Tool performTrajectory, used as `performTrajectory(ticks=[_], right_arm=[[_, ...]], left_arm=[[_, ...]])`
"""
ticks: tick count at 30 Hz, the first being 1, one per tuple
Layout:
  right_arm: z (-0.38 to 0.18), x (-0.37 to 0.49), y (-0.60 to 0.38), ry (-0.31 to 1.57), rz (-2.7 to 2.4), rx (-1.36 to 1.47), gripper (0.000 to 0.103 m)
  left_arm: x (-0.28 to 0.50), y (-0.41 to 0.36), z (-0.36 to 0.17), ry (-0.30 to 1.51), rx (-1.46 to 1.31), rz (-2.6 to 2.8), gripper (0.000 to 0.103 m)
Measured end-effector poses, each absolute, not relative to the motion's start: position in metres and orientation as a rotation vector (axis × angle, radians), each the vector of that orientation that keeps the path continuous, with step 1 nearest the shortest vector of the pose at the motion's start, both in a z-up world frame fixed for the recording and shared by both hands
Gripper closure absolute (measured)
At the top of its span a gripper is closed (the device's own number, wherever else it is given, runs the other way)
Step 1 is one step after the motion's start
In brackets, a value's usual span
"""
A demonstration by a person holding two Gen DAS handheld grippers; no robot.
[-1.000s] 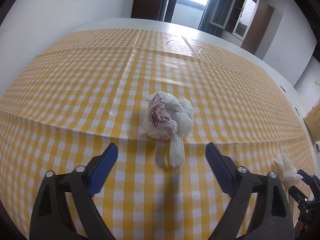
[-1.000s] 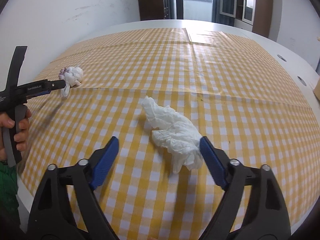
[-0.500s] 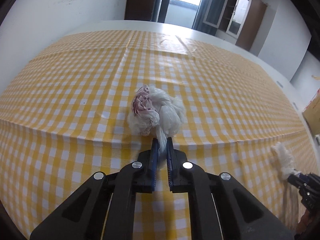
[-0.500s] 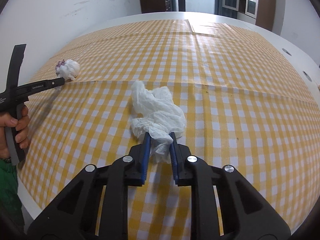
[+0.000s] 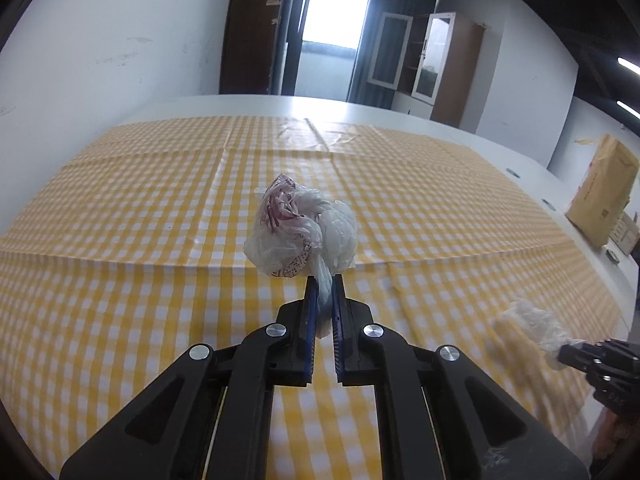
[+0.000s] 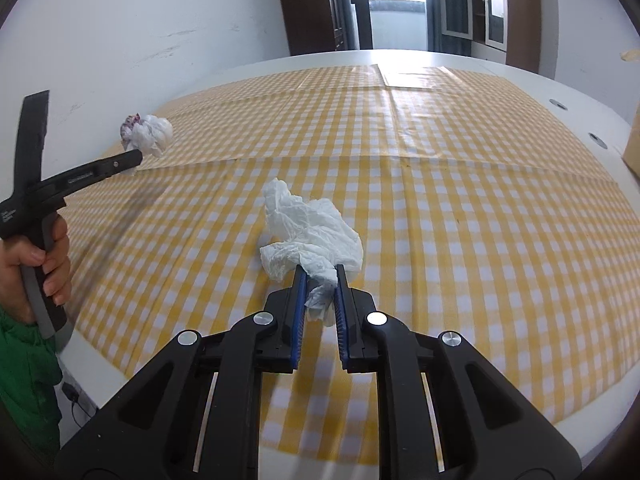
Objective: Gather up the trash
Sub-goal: 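Carry both white tissues off the table down over the blue wastebasket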
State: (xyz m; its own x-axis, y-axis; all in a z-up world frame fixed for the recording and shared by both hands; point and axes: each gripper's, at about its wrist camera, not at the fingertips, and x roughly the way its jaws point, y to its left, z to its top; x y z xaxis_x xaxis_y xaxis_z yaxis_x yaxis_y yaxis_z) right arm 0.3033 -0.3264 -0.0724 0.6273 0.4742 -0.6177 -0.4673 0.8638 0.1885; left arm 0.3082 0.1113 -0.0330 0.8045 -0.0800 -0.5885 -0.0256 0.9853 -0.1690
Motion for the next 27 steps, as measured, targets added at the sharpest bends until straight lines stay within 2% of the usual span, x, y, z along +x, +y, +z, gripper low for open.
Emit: performTrajectory(ticks=[10, 27], right_arm=[[-0.064, 0.245, -0.331, 0.642, 0.636, 0.05, 0.091], [-0.057, 0.134, -0.352, 0.535, 0.694, 0.076, 0.091]], left_arm=[[0.21, 0.091, -0.02, 0.577, -0.237, -0.098, 0.097], [0.09, 0.042, -0.017, 0.533, -0.138, -0.181, 0.097]])
